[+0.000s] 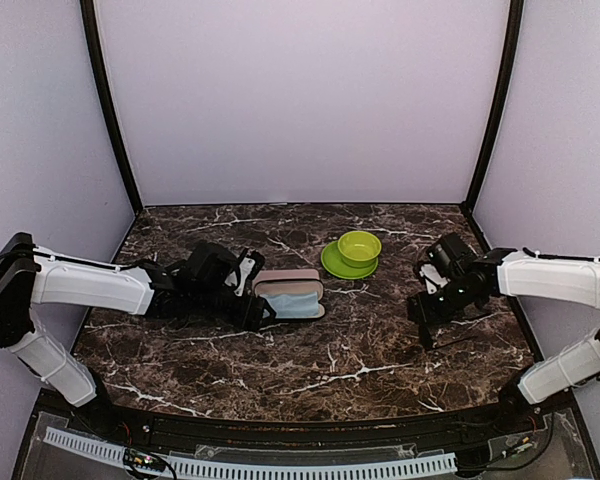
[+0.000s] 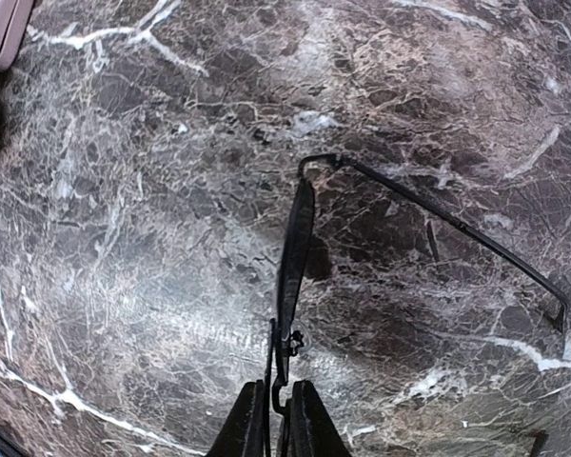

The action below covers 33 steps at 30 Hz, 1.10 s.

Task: Organize the sunglasses
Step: Fold the left temple of the sunglasses with the sunglasses.

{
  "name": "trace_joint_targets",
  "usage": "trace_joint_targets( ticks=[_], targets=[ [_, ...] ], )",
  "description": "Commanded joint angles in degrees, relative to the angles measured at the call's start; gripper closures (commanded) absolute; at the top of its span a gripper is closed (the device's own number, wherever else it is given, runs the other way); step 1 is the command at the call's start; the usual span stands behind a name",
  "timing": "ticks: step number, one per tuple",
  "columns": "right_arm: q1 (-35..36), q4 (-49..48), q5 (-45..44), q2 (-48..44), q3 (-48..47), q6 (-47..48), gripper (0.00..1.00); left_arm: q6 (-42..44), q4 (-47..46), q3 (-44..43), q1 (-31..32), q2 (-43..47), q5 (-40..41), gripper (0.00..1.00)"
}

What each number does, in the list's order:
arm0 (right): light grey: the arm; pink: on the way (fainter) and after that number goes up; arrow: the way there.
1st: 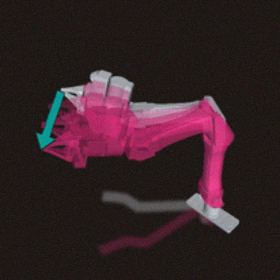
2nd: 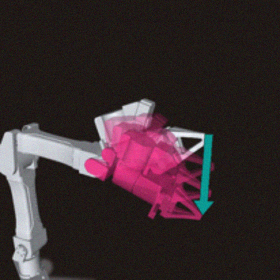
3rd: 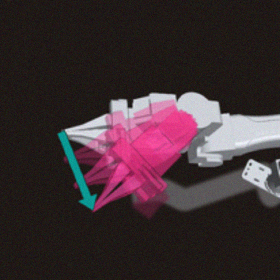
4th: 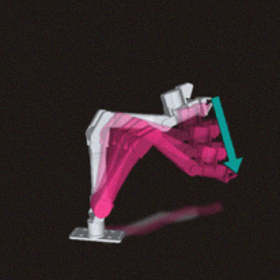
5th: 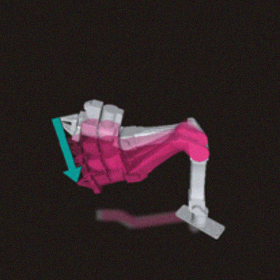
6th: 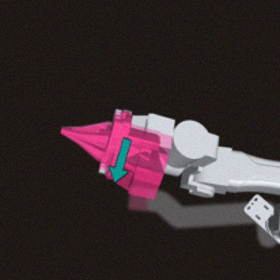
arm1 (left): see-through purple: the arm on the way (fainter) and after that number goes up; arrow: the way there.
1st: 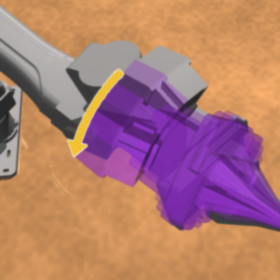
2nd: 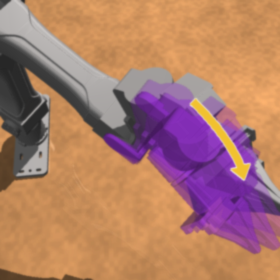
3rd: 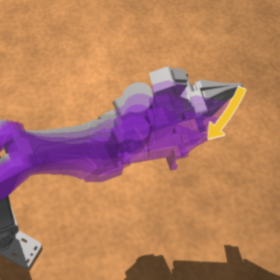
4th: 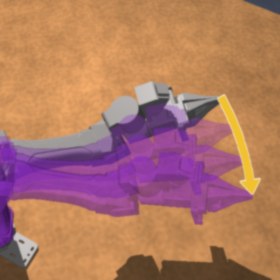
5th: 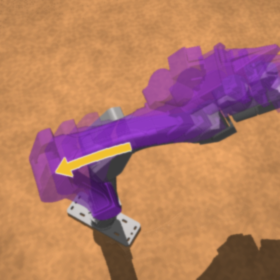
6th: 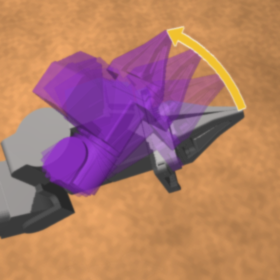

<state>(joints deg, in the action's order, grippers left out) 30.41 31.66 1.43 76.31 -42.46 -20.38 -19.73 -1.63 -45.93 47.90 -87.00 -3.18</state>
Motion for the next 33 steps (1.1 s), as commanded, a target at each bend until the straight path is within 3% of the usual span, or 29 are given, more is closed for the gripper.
trace_joint_targets(
  ticks=[1, 9, 17, 23, 33],
  targets=[
    [0.81, 0.52, -0.86, 0.52, -1.47, 1.31, 0.9, -0.15, 0.29, -0.7, 0.26, 0.34, 0.28, 0.3],
    [5.68, 0.06, -0.57, 1.68, -4.28, 2.68, 0.97, -0.1, 0.73, -1.03, 0.26, 1.46, 0.73, 0.3],
    [20.56, 1.01, -4.35, 6.74, -12.6, 7.71, 1.0, 1.98, 5.25, -5.44, -0.02, 3.33, 0.92, 0.3],
    [34.52, 1.38, -12.69, 15.27, -18.22, 13.12, 1.0, 0.51, 6.42, -7.06, -3.04, 4.79, -6.9, 0.31],
    [44.66, -0.37, -11.4, 20.83, -23.19, 18.56, 1.0, -1.82, 6.16, -8.35, -3.51, 1.15, -14.33, 0.38]
  ],
)
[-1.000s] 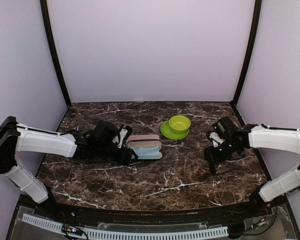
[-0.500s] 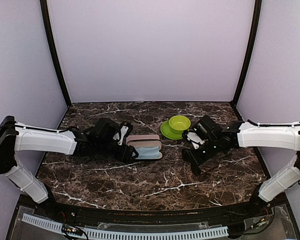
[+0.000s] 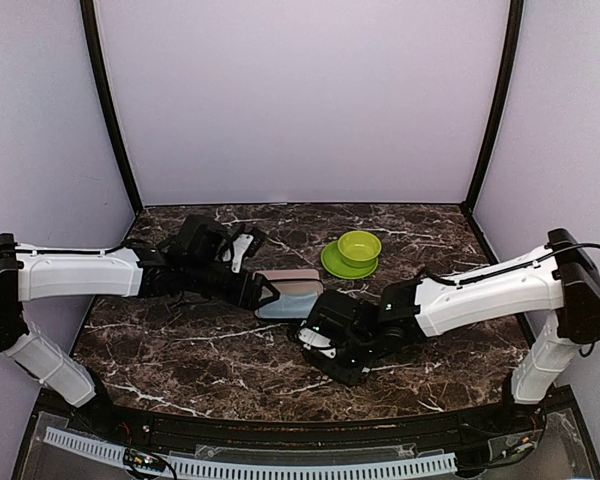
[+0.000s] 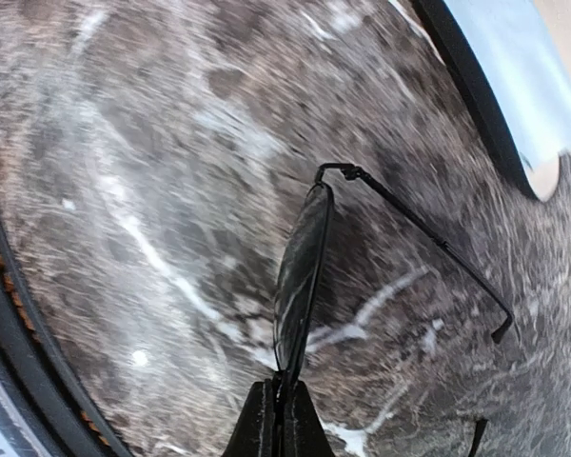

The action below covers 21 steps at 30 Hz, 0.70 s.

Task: Organize the sunglasses
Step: Fold the left temple of the sunglasses with the sunglasses.

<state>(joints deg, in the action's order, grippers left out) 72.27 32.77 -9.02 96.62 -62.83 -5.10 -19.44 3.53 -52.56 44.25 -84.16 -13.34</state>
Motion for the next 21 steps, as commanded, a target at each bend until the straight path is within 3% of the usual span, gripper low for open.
trace_joint_targets(
  ticks=[1, 10, 16, 21],
  targets=[
    [3.44, -1.58, -0.92, 0.7, -2.83, 3.84, 1.0, -2.59, 1.05, -1.98, 0.14, -2.38, -4.97, 0.42],
    [6.89, -3.13, -0.1, 2.35, -7.13, 7.5, 1.0, -8.91, -2.44, 1.69, 1.17, -4.17, -9.85, 0.57],
    [7.96, -3.18, -0.15, 3.45, -9.2, 9.41, 1.0, -11.36, -5.44, 3.75, 2.37, -5.9, -13.34, 0.79],
    [8.4, -3.1, -0.79, 3.71, -10.02, 10.09, 1.0, -11.65, -6.07, 4.7, 3.01, -6.58, -13.82, 0.86]
  ],
)
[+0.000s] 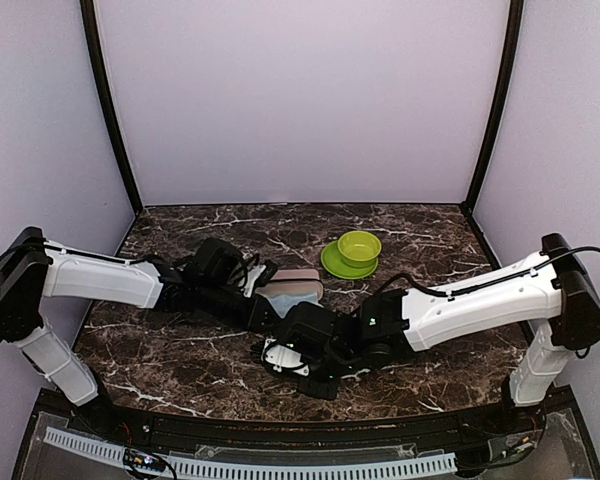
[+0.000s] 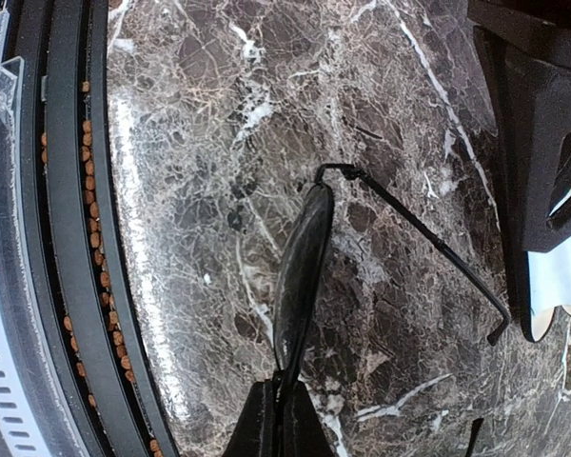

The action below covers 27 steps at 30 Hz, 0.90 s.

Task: Organize the sunglasses
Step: Fold the left temple of the sunglasses with the sunglasses.

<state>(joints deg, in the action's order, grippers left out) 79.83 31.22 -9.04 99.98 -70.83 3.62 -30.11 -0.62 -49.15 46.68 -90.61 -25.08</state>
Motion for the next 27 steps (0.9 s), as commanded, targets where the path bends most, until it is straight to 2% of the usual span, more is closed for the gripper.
trace_joint_targets(
  ticks=[1, 19, 27],
  targets=[
    [0.92, -1.6, -0.76, 0.37, -2.08, 1.39, 1.0, -1.15, -2.19, 1.4, 0.73, -0.28, -2.22, 0.87],
    [1.2, -2.07, -2.96, 1.17, -1.65, 1.88, 1.0, -3.17, -8.91, 2.32, 3.52, -4.76, -10.54, 0.97],
    [0.91, -2.31, -2.74, 1.21, -1.25, 2.52, 1.0, 0.6, -5.25, -0.23, 6.2, -7.19, -12.1, 0.97]
  ],
)
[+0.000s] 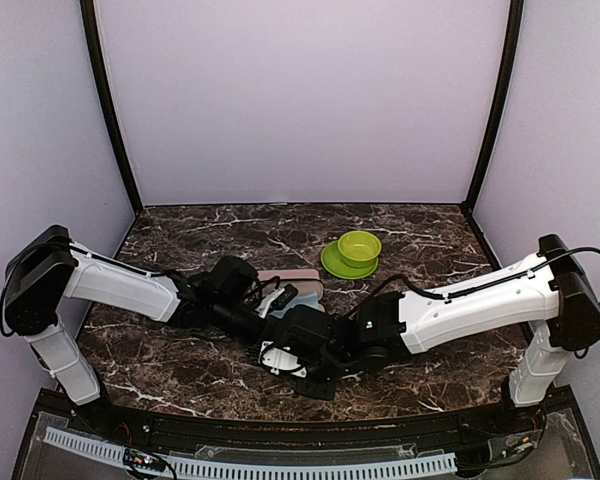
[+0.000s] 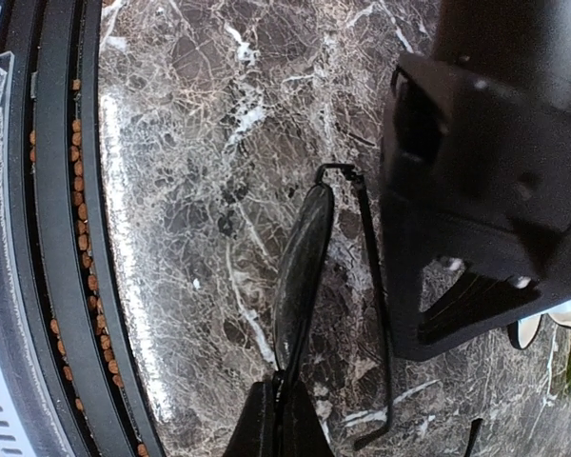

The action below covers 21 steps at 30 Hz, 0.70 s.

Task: Organize the sunglasses
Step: Fold the left temple of the sunglasses with the sunglasses.

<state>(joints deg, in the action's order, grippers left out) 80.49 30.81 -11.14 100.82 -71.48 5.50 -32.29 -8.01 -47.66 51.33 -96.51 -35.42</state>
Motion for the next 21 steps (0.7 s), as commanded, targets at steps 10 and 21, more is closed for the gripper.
trace_joint_targets(
  ticks=[10, 21],
  targets=[
    [-0.15, -1.64, 0.28, 0.44, -0.7, 1.13, 1.0, 5.76, 4.38, -2.78, 2.46, -1.03, -1.98, 0.96],
    [-0.14, -0.77, 1.45, -0.14, 0.85, 0.58, 1.0, 7.85, 5.7, -5.22, 0.7, 2.82, 9.84, 0.73]
  ],
)
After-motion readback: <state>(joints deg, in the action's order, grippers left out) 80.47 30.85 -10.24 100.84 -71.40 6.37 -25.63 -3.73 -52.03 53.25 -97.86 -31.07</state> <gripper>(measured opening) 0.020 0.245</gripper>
